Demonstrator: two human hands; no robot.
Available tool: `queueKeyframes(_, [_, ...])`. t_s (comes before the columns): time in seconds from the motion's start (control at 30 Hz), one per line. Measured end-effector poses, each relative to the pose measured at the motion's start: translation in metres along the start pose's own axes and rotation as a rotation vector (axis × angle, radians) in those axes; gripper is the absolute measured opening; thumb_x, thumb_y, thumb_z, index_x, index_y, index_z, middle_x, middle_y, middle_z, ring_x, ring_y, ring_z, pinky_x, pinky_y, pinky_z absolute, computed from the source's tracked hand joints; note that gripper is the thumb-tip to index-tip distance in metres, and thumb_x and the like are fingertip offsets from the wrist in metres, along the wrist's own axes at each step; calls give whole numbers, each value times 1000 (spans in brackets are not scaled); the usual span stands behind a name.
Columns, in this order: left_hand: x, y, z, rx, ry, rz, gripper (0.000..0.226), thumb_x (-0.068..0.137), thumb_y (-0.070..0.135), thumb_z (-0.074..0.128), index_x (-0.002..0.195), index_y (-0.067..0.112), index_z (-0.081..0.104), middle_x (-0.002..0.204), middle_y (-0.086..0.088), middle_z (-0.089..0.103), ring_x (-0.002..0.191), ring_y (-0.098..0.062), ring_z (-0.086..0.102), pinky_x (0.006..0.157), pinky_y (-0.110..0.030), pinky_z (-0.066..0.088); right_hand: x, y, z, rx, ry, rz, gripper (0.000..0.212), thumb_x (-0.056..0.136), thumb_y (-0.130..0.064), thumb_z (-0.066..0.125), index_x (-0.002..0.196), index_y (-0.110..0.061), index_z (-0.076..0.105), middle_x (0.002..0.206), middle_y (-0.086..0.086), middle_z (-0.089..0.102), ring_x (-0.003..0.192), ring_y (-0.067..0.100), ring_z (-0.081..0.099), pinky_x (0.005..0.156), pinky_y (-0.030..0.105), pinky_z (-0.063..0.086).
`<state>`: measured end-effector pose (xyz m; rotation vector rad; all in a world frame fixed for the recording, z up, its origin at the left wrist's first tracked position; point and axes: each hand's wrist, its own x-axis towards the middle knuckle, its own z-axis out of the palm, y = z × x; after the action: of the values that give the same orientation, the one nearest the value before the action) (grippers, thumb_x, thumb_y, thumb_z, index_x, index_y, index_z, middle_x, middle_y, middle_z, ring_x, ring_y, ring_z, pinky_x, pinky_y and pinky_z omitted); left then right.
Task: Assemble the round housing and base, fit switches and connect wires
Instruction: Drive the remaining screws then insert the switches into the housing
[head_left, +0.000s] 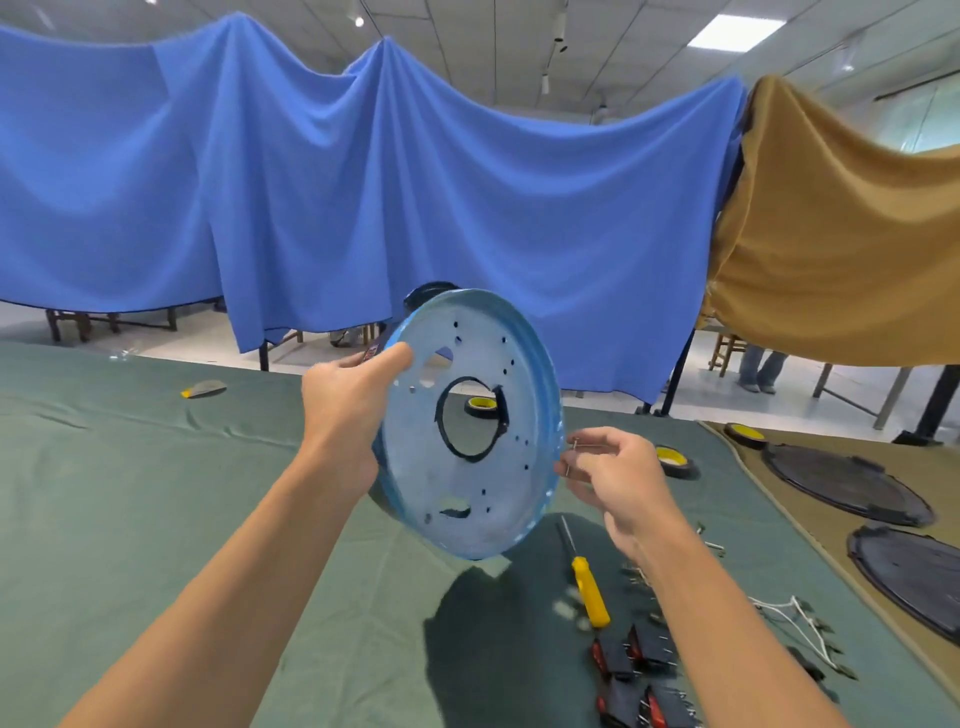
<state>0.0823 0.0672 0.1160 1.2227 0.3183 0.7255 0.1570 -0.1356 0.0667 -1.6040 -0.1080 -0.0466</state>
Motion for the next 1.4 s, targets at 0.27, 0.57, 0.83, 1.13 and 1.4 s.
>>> queueKeyframes(0.27, [6, -26, -33, -45, -41, -475, 19, 79, 30, 66, 79, 13, 58, 42, 1, 52, 35, -19, 48, 42, -22, 42, -3, -2, -3, -23, 88, 63, 18, 85, 6, 61, 92, -10, 65, 95, 15, 69, 88, 27, 67, 72, 39, 56])
queueKeyframes(0.57, [14, -71, -56, -125, -22, -695, 35, 67, 35, 77, 84, 11, 58, 85, -7, 56, 81, -28, 55, 76, -39, 48, -15, 5, 5, -134, 5, 90, 16, 89, 4, 60, 98, -7, 65, 99, 14, 66, 89, 23, 66, 81, 44, 58])
queueKeyframes(0.83, [27, -81, -61, -182, 22, -790, 49, 65, 39, 86, 95, 8, 64, 100, -9, 70, 89, -30, 67, 94, -42, 55, -16, 2, 13, -369, -78, 90, 18, 87, 1, 65, 99, -13, 67, 104, 9, 65, 94, 21, 65, 45, 15, 45])
queueKeyframes(1.13, [37, -93, -58, -165, 62, -784, 46, 67, 45, 86, 86, 8, 66, 59, -10, 67, 72, -27, 67, 91, -39, 57, -1, 1, 42, -670, -118, -91, 16, 88, -7, 67, 95, -22, 66, 98, 5, 68, 83, 14, 67, 60, 21, 48])
queueKeyframes(1.4, [42, -105, -59, -190, 123, -779, 51, 78, 62, 73, 75, 12, 62, 46, -1, 57, 59, -17, 52, 78, -29, 51, 6, -2, 73, -730, -197, -211, 16, 84, -6, 65, 86, -22, 66, 71, -1, 72, 87, 15, 67, 80, 36, 57])
